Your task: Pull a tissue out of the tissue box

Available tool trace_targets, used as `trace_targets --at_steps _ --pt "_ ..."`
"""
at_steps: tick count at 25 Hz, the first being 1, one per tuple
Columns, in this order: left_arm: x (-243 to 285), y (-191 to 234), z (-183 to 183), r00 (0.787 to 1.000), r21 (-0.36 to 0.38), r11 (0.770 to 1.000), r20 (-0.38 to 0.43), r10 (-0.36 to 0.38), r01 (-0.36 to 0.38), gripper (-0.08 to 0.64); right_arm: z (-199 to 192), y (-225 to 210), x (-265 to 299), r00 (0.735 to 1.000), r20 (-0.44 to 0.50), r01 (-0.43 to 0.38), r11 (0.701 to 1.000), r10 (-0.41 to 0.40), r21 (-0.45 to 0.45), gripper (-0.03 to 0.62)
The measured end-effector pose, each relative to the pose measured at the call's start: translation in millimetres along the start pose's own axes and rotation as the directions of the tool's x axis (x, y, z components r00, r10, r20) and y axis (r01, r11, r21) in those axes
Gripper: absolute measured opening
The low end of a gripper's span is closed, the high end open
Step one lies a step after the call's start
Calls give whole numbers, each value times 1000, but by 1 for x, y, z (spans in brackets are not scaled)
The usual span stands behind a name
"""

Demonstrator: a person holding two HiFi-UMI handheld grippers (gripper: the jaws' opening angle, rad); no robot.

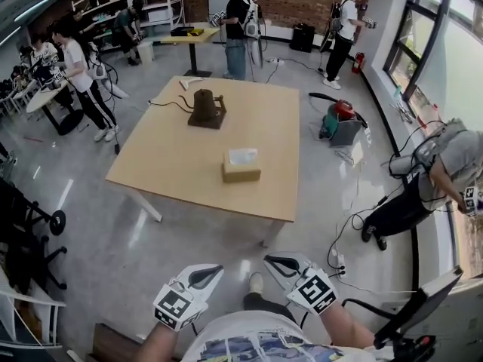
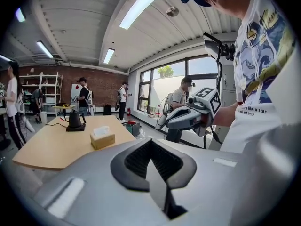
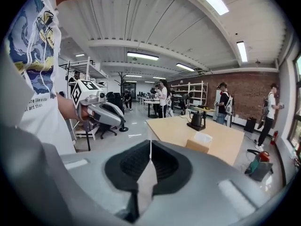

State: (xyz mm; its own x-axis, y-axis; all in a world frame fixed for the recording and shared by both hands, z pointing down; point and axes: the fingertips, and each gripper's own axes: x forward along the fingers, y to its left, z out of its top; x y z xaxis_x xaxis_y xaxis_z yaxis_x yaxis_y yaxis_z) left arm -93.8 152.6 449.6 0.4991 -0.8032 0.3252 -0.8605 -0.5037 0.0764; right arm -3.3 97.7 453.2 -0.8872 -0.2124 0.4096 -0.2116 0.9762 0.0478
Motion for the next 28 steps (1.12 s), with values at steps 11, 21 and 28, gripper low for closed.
trace_targets --at_steps 11,21,28 --pt "126 61 50 1000 32 999 11 16 -16 6 0 -128 31 998 19 -55 998 55 -23 12" --pt "181 113 59 1000 22 1000 -26 -12 12 6 -12 -186 43 1000 8 0 999 0 53 12" --pt "216 178 66 997 65 996 -49 -57 60 9 -8 -226 60 995 -27 103 991 -101 89 12"
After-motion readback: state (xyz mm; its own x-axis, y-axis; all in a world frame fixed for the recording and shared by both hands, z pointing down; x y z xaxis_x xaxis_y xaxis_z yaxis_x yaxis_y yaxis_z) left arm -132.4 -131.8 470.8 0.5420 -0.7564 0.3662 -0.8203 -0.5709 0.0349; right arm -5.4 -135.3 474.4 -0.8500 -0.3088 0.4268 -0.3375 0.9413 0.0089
